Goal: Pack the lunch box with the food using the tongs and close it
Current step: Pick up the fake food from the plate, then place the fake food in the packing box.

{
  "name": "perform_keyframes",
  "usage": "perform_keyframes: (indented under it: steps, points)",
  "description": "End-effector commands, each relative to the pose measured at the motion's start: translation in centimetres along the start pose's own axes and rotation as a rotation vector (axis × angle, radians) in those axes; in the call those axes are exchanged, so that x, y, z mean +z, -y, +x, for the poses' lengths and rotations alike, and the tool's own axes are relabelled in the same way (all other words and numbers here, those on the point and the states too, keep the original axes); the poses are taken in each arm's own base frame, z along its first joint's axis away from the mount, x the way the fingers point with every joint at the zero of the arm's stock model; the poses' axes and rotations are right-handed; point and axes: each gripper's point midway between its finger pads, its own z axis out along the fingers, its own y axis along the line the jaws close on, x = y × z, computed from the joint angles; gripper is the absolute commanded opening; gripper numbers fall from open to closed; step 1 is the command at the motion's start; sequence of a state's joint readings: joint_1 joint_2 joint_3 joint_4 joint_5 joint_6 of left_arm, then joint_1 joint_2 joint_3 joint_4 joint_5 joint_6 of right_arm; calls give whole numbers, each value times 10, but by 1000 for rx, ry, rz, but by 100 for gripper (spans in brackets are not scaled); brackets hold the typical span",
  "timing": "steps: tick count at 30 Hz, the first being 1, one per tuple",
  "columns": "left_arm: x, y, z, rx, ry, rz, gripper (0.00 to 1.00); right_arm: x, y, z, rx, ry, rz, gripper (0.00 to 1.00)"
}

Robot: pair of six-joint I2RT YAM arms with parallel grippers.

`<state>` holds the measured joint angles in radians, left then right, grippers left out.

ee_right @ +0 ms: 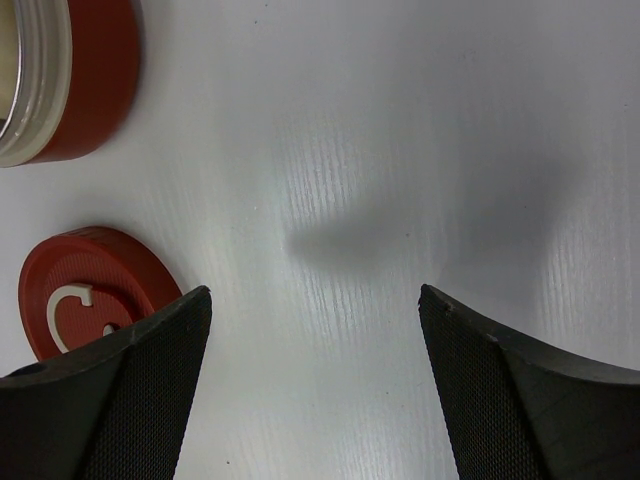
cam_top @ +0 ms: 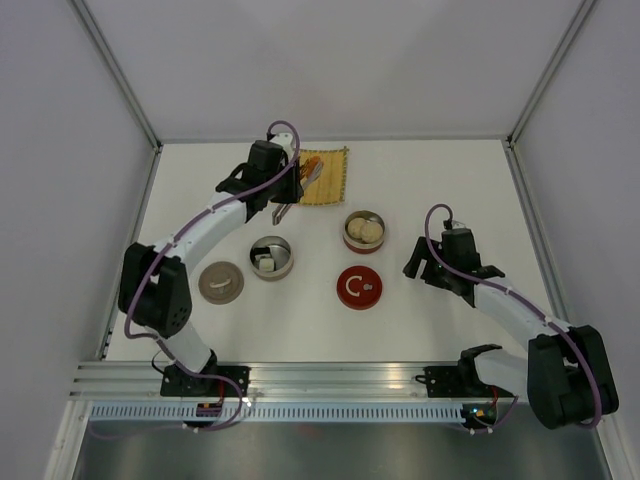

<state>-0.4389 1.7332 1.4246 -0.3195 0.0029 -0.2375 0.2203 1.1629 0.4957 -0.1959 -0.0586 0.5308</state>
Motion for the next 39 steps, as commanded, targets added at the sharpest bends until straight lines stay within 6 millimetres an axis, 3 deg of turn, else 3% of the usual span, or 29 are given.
perform_keyframes:
  steps: [1, 3, 4, 6, 7, 10, 11, 14, 20, 30, 39]
  points:
    - [-55, 4, 4, -90, 46, 16, 8, -5, -1, -4, 14, 34, -11, 90]
    - [-75, -2, 35, -125, -17, -2, 8, -8, -2, -5, 13, 42, -18, 90]
    - [-99, -1, 32, -139, 8, 6, 8, -9, -3, -5, 13, 46, -21, 90]
    - [-119, -13, 62, -169, -47, -45, 8, -10, -2, -4, 8, 46, -23, 90]
    - [-145, -12, 57, -180, 9, -35, 8, -10, -1, -2, 8, 38, -20, 90]
    - [-176, -18, 81, -214, -10, -48, 8, -13, 0, 0, 5, 35, -20, 90]
    - [-196, -17, 86, -228, 1, -36, 8, -13, 0, 1, 6, 35, -18, 90]
    - [-219, -18, 102, -265, -7, -28, 9, -16, 0, 1, 11, 43, -20, 90]
    - [-217, -22, 148, -369, -64, -36, 9, -20, 1, 1, 33, 51, -15, 90]
    - [-204, -21, 153, -394, -43, -22, 9, -33, 5, 4, 40, 73, -7, 90]
    - [-194, -18, 156, -423, -51, -10, 10, -32, 8, 6, 36, 66, 3, 90]
